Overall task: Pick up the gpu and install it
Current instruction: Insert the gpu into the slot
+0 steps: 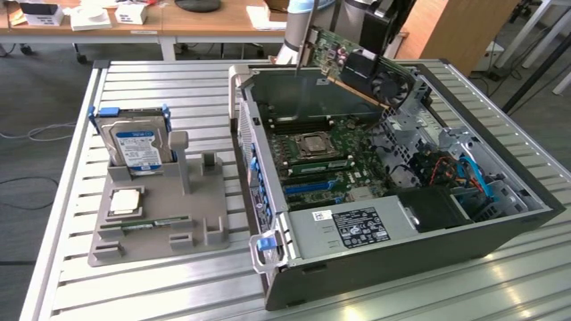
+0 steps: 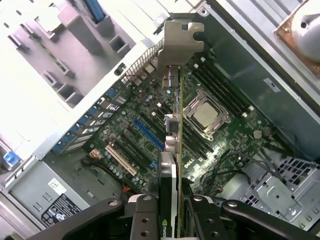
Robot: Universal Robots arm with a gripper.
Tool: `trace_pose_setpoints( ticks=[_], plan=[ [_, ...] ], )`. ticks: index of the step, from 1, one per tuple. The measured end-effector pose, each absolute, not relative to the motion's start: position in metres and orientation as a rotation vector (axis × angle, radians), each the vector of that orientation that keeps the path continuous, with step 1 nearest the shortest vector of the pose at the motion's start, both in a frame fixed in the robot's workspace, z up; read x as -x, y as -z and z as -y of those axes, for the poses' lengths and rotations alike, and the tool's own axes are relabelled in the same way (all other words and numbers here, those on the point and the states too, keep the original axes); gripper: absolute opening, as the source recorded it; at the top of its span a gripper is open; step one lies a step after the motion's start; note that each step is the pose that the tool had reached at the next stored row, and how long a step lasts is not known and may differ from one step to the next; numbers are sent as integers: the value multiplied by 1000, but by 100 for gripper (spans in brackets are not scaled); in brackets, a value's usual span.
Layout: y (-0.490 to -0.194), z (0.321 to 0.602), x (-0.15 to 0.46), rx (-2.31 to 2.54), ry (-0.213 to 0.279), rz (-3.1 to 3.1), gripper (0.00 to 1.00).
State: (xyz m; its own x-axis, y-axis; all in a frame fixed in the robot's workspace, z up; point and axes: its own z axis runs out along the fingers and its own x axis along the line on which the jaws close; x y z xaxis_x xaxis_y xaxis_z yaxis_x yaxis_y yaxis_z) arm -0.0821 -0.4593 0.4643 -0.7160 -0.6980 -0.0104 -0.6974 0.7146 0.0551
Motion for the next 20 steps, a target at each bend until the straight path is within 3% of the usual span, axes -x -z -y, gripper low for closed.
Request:
trace_pose_setpoints(
  ticks=[20],
  plan=[
    [-463,459,82,-1679,81,2629,27]
  ],
)
